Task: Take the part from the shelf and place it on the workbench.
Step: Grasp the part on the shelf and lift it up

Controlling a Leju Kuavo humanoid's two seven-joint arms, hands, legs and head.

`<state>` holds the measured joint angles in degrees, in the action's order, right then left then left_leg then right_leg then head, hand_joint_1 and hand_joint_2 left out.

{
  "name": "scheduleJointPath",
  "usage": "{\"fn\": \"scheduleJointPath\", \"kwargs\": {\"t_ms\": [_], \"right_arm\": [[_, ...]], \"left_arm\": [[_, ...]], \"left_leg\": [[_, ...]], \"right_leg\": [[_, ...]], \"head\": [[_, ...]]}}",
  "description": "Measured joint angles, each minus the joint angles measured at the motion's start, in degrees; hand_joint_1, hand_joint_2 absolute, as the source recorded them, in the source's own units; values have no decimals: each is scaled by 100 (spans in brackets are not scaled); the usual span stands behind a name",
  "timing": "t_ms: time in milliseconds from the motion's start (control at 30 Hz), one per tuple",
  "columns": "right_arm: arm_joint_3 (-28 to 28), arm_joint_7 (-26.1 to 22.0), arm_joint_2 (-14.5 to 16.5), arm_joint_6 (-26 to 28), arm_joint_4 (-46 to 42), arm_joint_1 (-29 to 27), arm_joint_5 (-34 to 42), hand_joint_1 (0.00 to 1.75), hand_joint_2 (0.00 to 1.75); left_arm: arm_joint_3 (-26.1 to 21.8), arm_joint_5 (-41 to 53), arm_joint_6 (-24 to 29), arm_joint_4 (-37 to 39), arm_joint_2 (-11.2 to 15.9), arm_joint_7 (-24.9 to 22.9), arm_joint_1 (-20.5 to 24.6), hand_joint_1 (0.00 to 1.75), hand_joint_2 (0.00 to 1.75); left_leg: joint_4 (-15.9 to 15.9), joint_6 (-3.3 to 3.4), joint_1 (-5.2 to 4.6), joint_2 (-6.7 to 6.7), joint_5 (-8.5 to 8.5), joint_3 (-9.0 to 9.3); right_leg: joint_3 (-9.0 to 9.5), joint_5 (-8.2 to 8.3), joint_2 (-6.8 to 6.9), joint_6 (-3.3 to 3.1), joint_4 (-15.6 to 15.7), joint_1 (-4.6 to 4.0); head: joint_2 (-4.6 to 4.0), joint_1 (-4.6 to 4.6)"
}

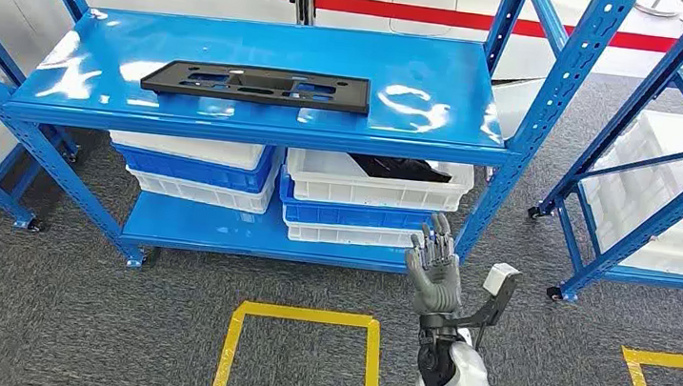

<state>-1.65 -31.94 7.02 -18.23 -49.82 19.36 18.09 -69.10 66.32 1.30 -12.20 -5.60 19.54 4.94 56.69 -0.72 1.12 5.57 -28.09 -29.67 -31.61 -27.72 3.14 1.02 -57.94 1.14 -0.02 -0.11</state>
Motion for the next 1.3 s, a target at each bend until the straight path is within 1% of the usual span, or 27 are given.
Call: {"fn": "scheduleJointPath", "kwargs": {"t_ms": [67,267,767,900,1133,1200,1300], "right_arm": [[-98,-1,3,99,-84,-15,-139,0,175],[-702,55,8,682,-487,-75,-1125,0,175],[-1972,763,9,2049,-1029,-181,-3903,0,175],[-2309,1069,1,2392,-1127,-155,-4593,0,175],[-3019,1784,-45,2901,-1256,-16,-5679,0,175],[-3196,1986,-50,3063,-1301,-8,-6017,0,175],[-3451,2265,-50,3299,-1360,1,-6524,0,175]], "left_arm": [[-2,2,-2,1,-1,1,0,0,0],[-3,25,-12,2,-2,13,5,0,0],[-41,38,-80,7,-10,19,11,0,0],[-105,36,-88,7,-22,13,13,0,0],[-163,-2,-89,7,-34,-9,15,0,0],[-189,-14,-89,7,-37,-16,17,0,0],[-247,-23,-88,7,-37,-25,17,0,0]], "left_leg": [[0,0,0,0,0,0],[0,0,0,0,0,-1],[0,0,0,0,0,-3],[0,0,0,0,0,-4],[0,0,0,0,0,-4],[25,13,-3,-2,-10,-19],[72,62,-7,-9,-29,-56]], "right_leg": [[0,0,0,0,0,0],[-1,0,0,0,0,0],[-4,0,0,0,0,0],[-4,0,0,0,0,0],[-5,0,0,0,0,0],[-7,6,0,9,1,23],[-15,17,3,27,1,45]], "head": [[0,1],[0,0],[0,0],[0,0],[0,1],[0,-1],[0,-7]]}}
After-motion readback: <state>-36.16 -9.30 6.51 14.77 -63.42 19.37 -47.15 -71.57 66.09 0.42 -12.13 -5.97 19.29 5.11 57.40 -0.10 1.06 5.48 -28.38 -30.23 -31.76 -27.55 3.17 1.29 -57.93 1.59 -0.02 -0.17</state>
